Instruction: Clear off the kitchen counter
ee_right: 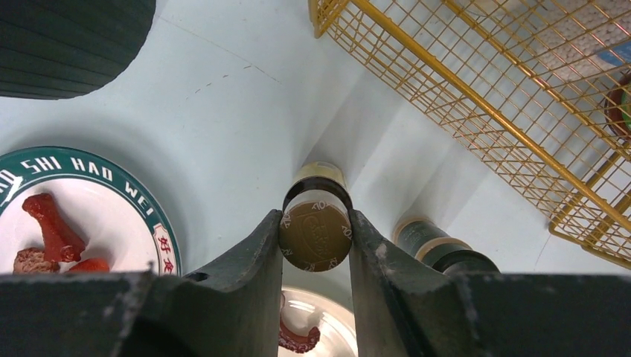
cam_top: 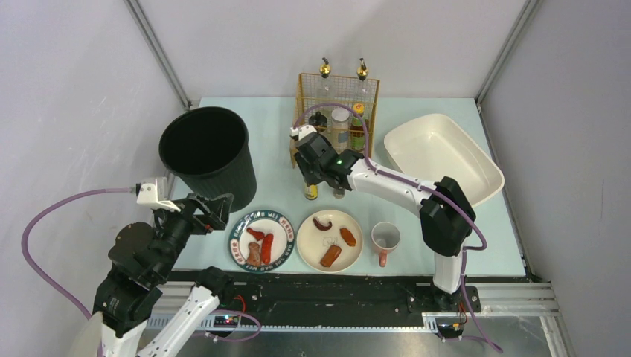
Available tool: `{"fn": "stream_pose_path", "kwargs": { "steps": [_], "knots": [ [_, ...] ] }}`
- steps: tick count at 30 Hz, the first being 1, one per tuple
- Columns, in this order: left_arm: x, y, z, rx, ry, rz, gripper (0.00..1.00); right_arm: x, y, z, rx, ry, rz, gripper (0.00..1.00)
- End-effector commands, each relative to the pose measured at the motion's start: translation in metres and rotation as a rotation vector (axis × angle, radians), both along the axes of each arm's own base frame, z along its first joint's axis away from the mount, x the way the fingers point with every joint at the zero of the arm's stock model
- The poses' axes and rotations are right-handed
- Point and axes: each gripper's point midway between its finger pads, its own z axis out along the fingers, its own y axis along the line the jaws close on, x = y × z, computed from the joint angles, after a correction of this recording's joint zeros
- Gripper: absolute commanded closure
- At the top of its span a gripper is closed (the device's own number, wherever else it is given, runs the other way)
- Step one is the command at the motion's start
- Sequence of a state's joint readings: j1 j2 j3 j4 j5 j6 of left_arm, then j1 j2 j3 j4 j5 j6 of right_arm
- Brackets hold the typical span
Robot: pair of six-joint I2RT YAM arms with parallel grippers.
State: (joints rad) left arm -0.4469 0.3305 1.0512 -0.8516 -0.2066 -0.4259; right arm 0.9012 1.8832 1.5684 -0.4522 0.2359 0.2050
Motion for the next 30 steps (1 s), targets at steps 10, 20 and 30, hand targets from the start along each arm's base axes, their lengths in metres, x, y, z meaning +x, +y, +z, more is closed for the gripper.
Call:
{"fn": "stream_pose_path", "kwargs": {
  "steps": [10,20,30],
  "knots": [
    [0.004,-0.002,0.009,0.004,-0.008,-0.006,0.02,-0.007,0.006,0.106,0.142,-0.174,0.048,0.98],
    [0.007,-0.002,0.008,0.01,0.003,0.003,0.02,0.0,-0.004,0.182,0.227,-0.281,0.041,0.98],
    [0.007,-0.002,0.009,0.01,-0.001,0.003,0.02,0.036,-0.012,0.214,0.275,-0.327,-0.017,1.0]
  ]
}}
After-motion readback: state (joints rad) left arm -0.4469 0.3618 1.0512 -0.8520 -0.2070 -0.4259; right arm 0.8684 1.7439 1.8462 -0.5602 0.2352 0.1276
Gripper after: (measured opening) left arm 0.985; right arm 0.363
